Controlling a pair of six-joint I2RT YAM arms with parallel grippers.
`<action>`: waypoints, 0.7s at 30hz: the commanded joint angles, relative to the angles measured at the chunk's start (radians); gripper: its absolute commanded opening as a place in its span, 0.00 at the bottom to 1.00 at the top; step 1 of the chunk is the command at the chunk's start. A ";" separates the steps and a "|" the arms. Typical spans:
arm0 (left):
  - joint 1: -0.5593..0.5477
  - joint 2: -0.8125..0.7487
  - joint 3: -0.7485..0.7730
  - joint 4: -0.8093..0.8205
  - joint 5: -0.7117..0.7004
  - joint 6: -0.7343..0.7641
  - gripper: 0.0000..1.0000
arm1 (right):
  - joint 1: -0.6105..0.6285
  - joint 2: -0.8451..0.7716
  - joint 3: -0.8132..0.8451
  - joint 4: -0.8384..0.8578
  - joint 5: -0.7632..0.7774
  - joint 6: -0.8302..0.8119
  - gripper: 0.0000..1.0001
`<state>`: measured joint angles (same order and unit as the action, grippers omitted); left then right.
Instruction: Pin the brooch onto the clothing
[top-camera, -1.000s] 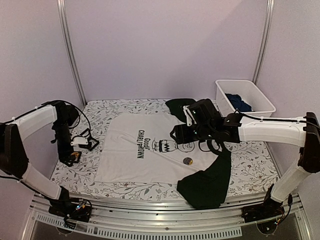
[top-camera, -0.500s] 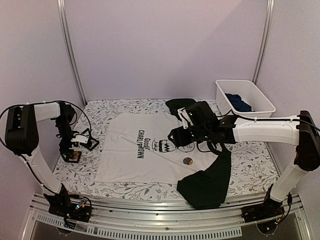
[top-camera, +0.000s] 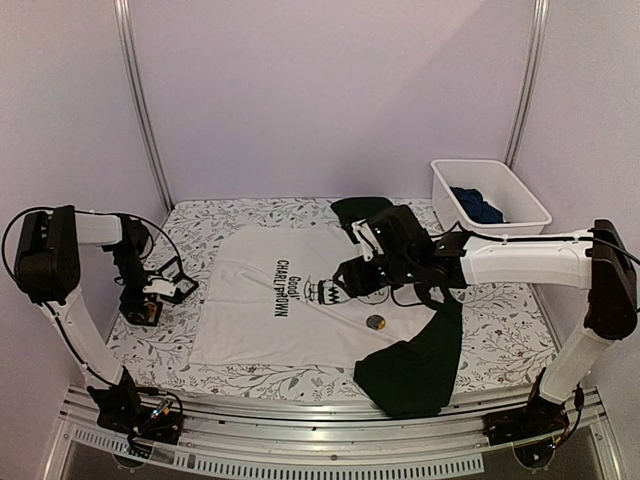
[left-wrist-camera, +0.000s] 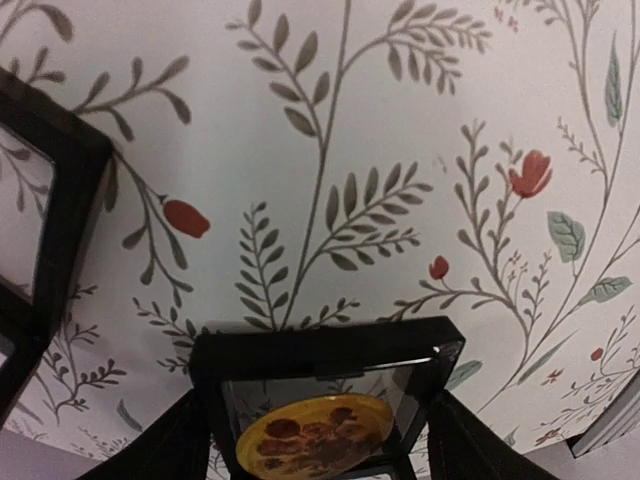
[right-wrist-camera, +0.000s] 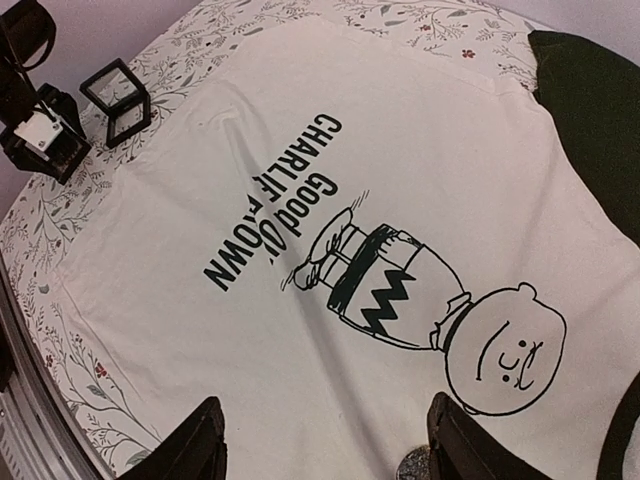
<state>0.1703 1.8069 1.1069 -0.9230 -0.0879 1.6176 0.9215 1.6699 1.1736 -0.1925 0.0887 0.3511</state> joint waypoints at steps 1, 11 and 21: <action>0.008 -0.037 -0.071 0.094 0.043 0.009 0.68 | -0.003 0.037 0.035 0.006 -0.040 -0.007 0.67; 0.009 -0.041 -0.096 0.092 0.028 -0.014 0.42 | -0.003 0.046 0.034 0.003 -0.073 -0.014 0.67; 0.008 -0.097 -0.050 0.016 0.071 -0.048 0.34 | -0.002 0.064 0.041 -0.001 -0.077 -0.009 0.67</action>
<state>0.1711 1.7416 1.0294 -0.8459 -0.0582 1.5955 0.9215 1.7119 1.1866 -0.1928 0.0200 0.3496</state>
